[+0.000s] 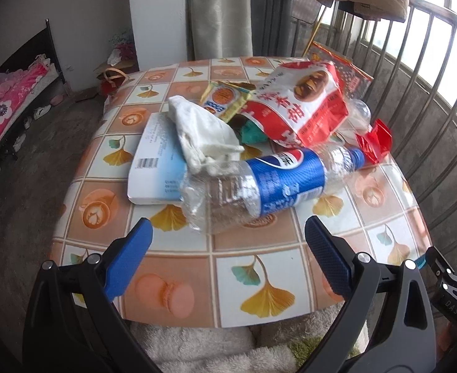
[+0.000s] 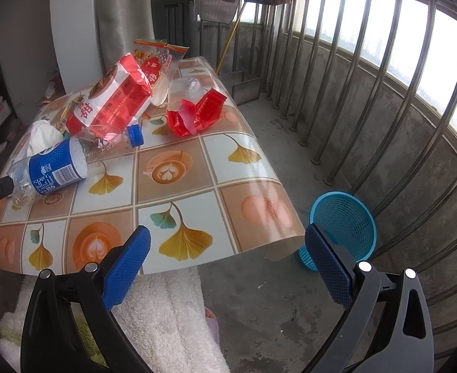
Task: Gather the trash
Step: 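Grasp the white glove with the left tool while the right tool grasps red wrappers, then carry the glove and red wrappers with both tools over the blue wastebasket, then open both tools to drop the glove and wrappers into the wastebasket, then move both tools back to the table toward the blue paper box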
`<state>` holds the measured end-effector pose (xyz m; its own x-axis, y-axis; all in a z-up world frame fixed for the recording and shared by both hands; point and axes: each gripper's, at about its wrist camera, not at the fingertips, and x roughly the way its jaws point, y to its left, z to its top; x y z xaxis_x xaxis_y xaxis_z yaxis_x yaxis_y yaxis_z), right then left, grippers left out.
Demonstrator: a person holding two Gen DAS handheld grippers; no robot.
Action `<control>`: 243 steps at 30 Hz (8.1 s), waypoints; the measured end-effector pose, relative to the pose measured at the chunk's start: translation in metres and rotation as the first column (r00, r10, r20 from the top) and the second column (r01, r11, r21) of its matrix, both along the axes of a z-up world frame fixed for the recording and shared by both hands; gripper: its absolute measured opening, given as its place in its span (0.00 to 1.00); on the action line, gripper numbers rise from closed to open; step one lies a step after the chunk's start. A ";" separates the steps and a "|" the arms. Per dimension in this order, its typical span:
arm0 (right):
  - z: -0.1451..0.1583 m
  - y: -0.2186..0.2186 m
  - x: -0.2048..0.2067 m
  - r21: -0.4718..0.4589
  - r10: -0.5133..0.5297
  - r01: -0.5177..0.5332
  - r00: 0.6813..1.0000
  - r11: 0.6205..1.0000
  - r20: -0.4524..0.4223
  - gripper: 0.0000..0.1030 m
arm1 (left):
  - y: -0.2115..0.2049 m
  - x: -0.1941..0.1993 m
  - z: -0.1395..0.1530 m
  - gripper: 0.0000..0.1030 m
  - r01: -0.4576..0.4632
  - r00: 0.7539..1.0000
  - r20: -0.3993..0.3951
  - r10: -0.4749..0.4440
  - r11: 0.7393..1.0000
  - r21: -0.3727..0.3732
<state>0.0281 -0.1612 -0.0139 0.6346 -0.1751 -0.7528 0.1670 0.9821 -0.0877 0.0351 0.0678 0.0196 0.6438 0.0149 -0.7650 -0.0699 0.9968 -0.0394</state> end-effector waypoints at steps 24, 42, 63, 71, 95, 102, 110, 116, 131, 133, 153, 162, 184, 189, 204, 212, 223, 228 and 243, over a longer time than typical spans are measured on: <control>-0.004 -0.071 0.168 0.261 -0.105 0.088 0.993 0.961 0.053 0.87 | 0.069 0.153 0.004 0.91 0.098 0.993 0.076 -0.088 0.984 -0.146; -0.052 -0.050 0.214 0.153 0.014 -0.009 0.999 0.988 -0.032 0.41 | 0.066 0.200 -0.035 0.38 0.049 0.994 -0.090 -0.055 0.996 -0.071; -0.036 -0.040 0.194 0.041 0.053 -0.054 0.998 0.998 0.024 0.05 | 0.067 0.188 -0.021 0.01 0.049 0.997 -0.055 -0.055 0.993 -0.106; -0.018 -0.035 0.182 0.017 0.064 -0.066 0.996 0.998 0.066 0.04 | 0.068 0.172 0.004 0.01 0.053 0.998 0.021 -0.051 0.992 -0.118; 0.066 -0.079 0.092 0.099 0.009 -0.033 0.970 0.995 0.242 0.03 | -0.021 0.089 0.114 0.00 0.340 0.900 0.338 -0.276 0.929 -0.148; 0.087 -0.127 0.054 0.124 -0.094 0.062 0.957 0.990 0.274 0.03 | -0.095 0.086 0.115 0.00 0.485 0.839 0.366 -0.403 0.858 -0.167; 0.054 -0.156 0.074 0.404 -0.050 -0.034 0.980 0.914 0.194 0.31 | -0.130 0.091 0.097 0.00 0.505 0.843 0.319 -0.434 0.842 -0.190; -0.006 -0.147 0.148 0.516 0.025 -0.062 0.997 0.854 0.078 0.50 | -0.112 0.099 0.080 0.00 0.441 0.884 0.263 -0.386 0.874 -0.202; -0.050 -0.159 0.183 0.637 0.012 -0.018 1.000 0.771 0.013 0.06 | -0.098 0.119 0.067 0.00 0.385 0.915 0.212 -0.343 0.900 -0.206; -0.043 -0.171 0.175 0.635 -0.016 -0.003 1.000 0.772 0.024 0.06 | -0.107 0.122 0.065 0.00 0.402 0.909 0.211 -0.361 0.892 -0.206; -0.045 -0.354 0.043 0.513 -0.498 0.434 0.867 0.740 -0.016 0.05 | -0.339 0.151 0.031 0.00 0.695 0.701 0.085 -0.708 0.653 -0.302; -0.128 -0.438 0.001 0.475 -0.703 0.685 0.689 0.553 -0.174 0.09 | -0.517 0.147 -0.050 0.01 0.799 0.523 -0.093 -0.847 0.525 -0.294; -0.139 -0.421 -0.010 0.313 -0.703 0.702 0.699 0.640 -0.130 0.85 | -0.488 0.129 -0.045 0.69 0.845 0.474 -0.044 -0.879 0.469 -0.257; -0.084 -0.368 -0.007 0.140 -0.642 0.634 0.766 0.760 0.016 0.94 | -0.412 0.112 -0.009 0.81 0.834 0.518 0.068 -0.853 0.486 -0.262; 0.029 -0.200 0.012 -0.165 -0.244 0.283 0.944 0.945 0.222 0.94 | -0.169 0.054 0.044 0.88 0.702 0.711 0.240 -0.661 0.687 -0.189; 0.061 -0.098 0.038 -0.019 -0.035 0.042 0.965 0.999 0.259 0.94 | -0.035 0.051 0.045 0.88 0.470 0.867 0.278 -0.412 0.862 -0.189; 0.039 -0.036 0.119 0.366 0.078 -0.106 0.993 0.925 0.090 0.94 | 0.108 0.104 -0.014 0.88 0.124 0.992 0.045 -0.117 0.968 -0.218; 0.026 -0.031 0.153 0.427 0.075 -0.079 0.997 0.901 0.026 0.93 | 0.125 0.128 -0.044 0.88 0.111 0.989 -0.063 -0.131 0.962 -0.248; 0.051 -0.023 0.231 0.530 0.112 -0.125 0.992 0.839 0.057 0.76 | 0.123 0.161 -0.075 0.88 0.146 0.976 -0.129 -0.175 0.968 -0.205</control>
